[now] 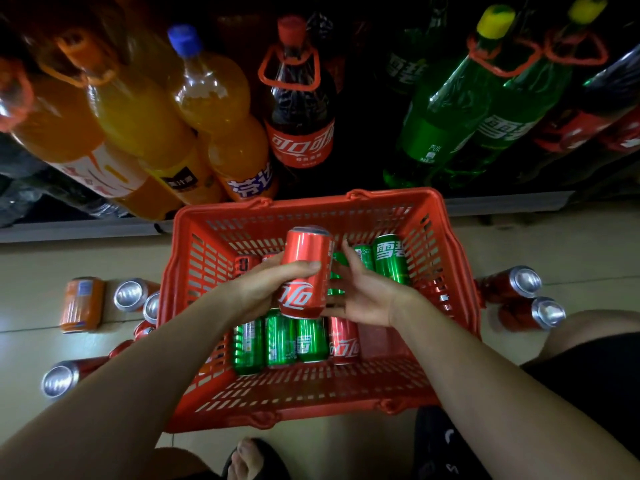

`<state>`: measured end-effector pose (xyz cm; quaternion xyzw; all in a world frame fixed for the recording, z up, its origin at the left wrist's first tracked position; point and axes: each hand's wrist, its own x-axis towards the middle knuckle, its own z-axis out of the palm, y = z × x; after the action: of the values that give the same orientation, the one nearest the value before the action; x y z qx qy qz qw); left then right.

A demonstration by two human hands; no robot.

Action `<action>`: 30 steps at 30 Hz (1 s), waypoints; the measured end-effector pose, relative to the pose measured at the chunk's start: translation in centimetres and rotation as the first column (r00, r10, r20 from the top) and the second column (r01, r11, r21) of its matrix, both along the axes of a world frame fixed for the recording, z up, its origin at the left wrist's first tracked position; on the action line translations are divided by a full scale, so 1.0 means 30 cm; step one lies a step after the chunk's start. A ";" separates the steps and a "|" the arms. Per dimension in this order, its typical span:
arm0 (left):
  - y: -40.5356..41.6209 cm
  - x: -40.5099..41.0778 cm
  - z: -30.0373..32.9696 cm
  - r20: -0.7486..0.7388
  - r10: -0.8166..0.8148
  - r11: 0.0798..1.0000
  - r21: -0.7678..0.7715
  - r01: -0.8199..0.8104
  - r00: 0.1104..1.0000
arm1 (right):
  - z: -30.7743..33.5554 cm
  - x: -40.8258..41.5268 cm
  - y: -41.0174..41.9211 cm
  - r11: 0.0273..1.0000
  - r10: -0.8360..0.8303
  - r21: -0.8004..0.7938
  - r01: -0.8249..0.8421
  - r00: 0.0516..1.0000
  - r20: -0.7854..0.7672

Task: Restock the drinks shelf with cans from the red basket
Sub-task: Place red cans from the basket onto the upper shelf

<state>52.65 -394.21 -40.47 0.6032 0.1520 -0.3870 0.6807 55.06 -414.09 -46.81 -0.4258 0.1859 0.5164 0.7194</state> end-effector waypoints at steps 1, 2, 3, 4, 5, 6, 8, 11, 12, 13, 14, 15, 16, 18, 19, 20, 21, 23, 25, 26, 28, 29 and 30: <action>-0.006 -0.002 0.003 0.031 -0.036 0.999 0.038 0.034 0.999 | -0.003 -0.004 0.003 1.000 0.009 -0.005 -0.009 1.000 0.002; -0.011 -0.004 0.001 0.066 -0.078 0.994 0.083 0.073 0.995 | -0.006 -0.009 0.007 1.000 0.010 -0.005 -0.010 1.000 0.004; -0.018 -0.006 0.001 0.097 -0.123 0.985 0.133 0.109 0.988 | -0.011 -0.014 0.010 1.000 0.008 -0.006 -0.008 1.000 0.003; -0.024 -0.008 -0.001 0.133 -0.170 0.973 0.179 0.146 0.976 | -0.016 -0.018 0.012 1.000 0.001 -0.005 -0.001 1.000 -0.002; -0.029 -0.009 -0.005 0.162 -0.220 0.957 0.226 0.181 0.962 | -0.024 -0.022 0.012 1.000 -0.004 -0.009 0.004 1.000 -0.013; -0.034 -0.010 -0.015 0.187 -0.265 0.941 0.263 0.211 0.946 | -0.028 -0.025 0.010 1.000 -0.008 -0.001 0.008 1.000 -0.024; -0.037 -0.011 -0.031 0.218 -0.341 0.906 0.336 0.258 0.915 | -0.023 -0.027 0.005 0.999 -0.010 0.037 0.012 0.999 -0.041; -0.030 -0.015 -0.036 0.228 -0.415 0.858 0.419 0.296 0.881 | 0.007 -0.019 0.001 0.997 -0.024 0.077 0.027 0.999 -0.033; -0.027 -0.016 -0.037 0.235 -0.426 0.854 0.423 0.303 0.874 | 0.016 -0.015 0.005 0.996 -0.027 0.082 0.029 0.999 -0.032; -0.026 -0.018 -0.031 0.237 -0.440 0.847 0.428 0.313 0.866 | 0.023 -0.012 0.008 0.996 -0.031 0.083 0.033 0.999 -0.033; -0.026 -0.020 -0.030 0.241 -0.452 0.841 0.435 0.320 0.859 | 0.028 -0.010 0.012 0.996 -0.033 0.082 0.036 0.999 -0.033; -0.028 -0.020 -0.027 0.249 -0.463 0.835 0.446 0.324 0.851 | 0.035 -0.009 0.017 0.996 -0.035 0.082 0.038 0.999 -0.033; -0.029 -0.020 -0.028 0.254 -0.467 0.831 0.453 0.322 0.847 | 0.041 -0.009 0.019 0.995 -0.040 0.089 0.043 0.999 -0.036; -0.030 -0.020 -0.028 0.261 -0.471 0.828 0.460 0.320 0.843 | 0.050 -0.010 0.020 0.991 -0.050 0.123 0.056 0.997 -0.052; -0.030 -0.021 -0.026 0.267 -0.472 0.828 0.462 0.318 0.840 | 0.053 -0.013 0.019 0.989 -0.049 0.140 0.056 0.997 -0.052; -0.030 -0.022 -0.026 0.276 -0.468 0.830 0.464 0.310 0.840 | 0.055 -0.015 0.019 0.987 -0.047 0.154 0.054 0.998 -0.048; -0.029 -0.022 -0.026 0.288 -0.465 0.829 0.472 0.298 0.837 | 0.054 -0.016 0.019 0.987 -0.041 0.156 0.048 0.998 -0.042; -0.031 -0.024 -0.028 0.317 -0.463 0.824 0.498 0.270 0.828 | 0.048 -0.017 0.021 0.991 -0.036 0.129 0.041 0.999 -0.040; -0.036 -0.028 -0.028 0.347 -0.465 0.814 0.530 0.239 0.814 | 0.040 -0.015 0.021 0.994 -0.037 0.099 0.041 0.999 -0.038; -0.037 -0.030 -0.030 0.359 -0.466 0.809 0.543 0.225 0.809 | 0.039 -0.014 0.021 0.995 -0.043 0.089 0.046 0.998 -0.035; -0.038 -0.033 -0.029 0.379 -0.464 0.803 0.561 0.200 0.801 | 0.046 -0.013 0.021 0.993 -0.058 0.096 0.062 0.997 -0.044; -0.038 -0.035 -0.027 0.385 -0.461 0.803 0.565 0.191 0.799 | 0.057 -0.013 0.023 0.994 -0.070 0.085 0.073 0.997 -0.044; -0.039 -0.036 -0.026 0.389 -0.457 0.803 0.568 0.182 0.800 | 0.062 -0.014 0.022 0.994 -0.078 0.077 0.081 0.996 -0.045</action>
<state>51.57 -395.38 -41.25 0.8562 -0.0454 -0.2736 0.4358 54.64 -413.42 -44.96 -0.3785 0.1971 0.5031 0.7515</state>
